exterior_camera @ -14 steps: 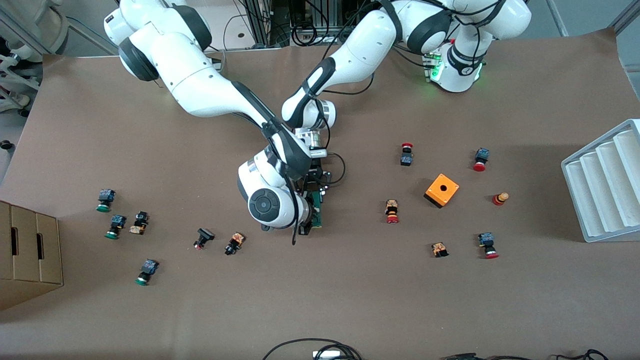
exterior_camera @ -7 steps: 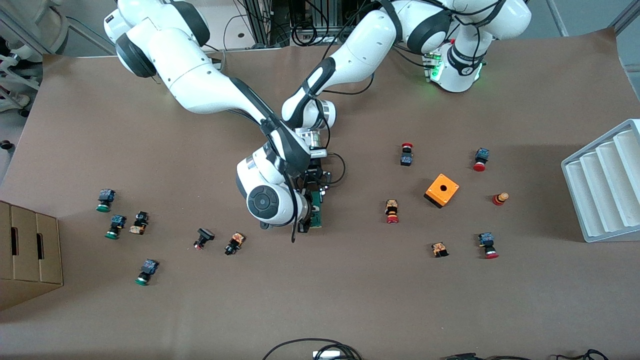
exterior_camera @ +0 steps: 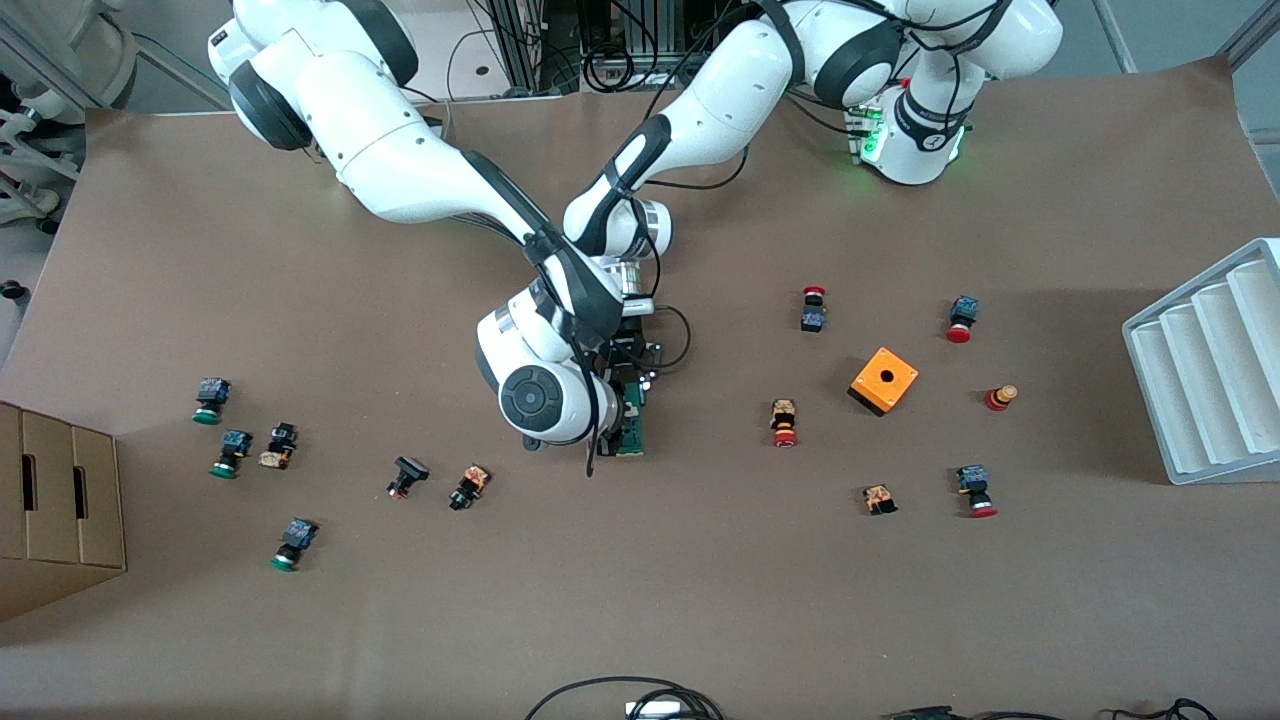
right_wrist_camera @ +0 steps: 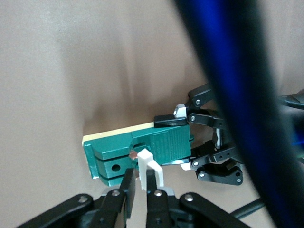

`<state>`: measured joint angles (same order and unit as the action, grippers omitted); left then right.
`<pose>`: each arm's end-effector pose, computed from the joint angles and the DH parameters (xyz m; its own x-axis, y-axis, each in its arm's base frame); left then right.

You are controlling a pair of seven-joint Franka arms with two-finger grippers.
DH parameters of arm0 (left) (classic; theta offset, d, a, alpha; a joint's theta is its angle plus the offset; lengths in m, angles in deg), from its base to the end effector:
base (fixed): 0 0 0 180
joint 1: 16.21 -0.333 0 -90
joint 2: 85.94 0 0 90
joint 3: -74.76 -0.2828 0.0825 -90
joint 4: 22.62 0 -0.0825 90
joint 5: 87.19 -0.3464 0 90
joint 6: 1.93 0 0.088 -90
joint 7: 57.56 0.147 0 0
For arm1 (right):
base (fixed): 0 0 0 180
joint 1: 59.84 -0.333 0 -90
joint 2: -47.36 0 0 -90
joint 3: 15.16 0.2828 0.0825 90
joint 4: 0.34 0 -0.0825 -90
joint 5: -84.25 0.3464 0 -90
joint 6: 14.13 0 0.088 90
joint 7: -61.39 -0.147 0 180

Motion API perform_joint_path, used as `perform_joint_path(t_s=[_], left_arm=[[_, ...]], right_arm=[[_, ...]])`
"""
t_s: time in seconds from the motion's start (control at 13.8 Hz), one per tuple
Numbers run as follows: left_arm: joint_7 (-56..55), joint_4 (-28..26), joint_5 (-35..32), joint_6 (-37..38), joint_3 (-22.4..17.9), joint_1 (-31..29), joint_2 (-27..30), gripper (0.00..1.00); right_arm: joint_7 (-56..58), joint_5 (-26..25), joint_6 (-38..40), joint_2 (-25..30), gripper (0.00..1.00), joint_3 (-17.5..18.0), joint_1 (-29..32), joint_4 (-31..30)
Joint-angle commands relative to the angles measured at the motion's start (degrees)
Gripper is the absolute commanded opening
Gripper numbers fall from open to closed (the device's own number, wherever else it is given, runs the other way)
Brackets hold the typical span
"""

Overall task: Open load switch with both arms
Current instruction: 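Press the white lever down flat onto the switch with the right gripper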

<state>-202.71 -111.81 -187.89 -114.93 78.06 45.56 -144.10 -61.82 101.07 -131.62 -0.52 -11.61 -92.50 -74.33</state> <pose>0.3580 -0.5264 0.0544 0.2805 0.0117 0.9598 0.0802 -0.9967 -0.0113 0.5395 0.4176 0.2006 -0.1337 -0.9729 -0.1885 -0.9667 0.0862 0.2408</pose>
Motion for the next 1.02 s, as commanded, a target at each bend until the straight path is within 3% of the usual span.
perform_joint_path(t_s=[0.0,0.94], left_arm=[[0.74,1.12,-0.38,-0.47,0.22,-0.41,-0.98,0.52],[0.65,1.12,-0.38,-0.55,0.22,-0.41,-0.9,0.52]], right_arm=[[-0.09,-1.53,-0.82,1.74,0.17,0.58,-0.73,-3.63],[-0.36,-2.85,-3.54,0.16,0.17,0.67,-2.23,-4.42]])
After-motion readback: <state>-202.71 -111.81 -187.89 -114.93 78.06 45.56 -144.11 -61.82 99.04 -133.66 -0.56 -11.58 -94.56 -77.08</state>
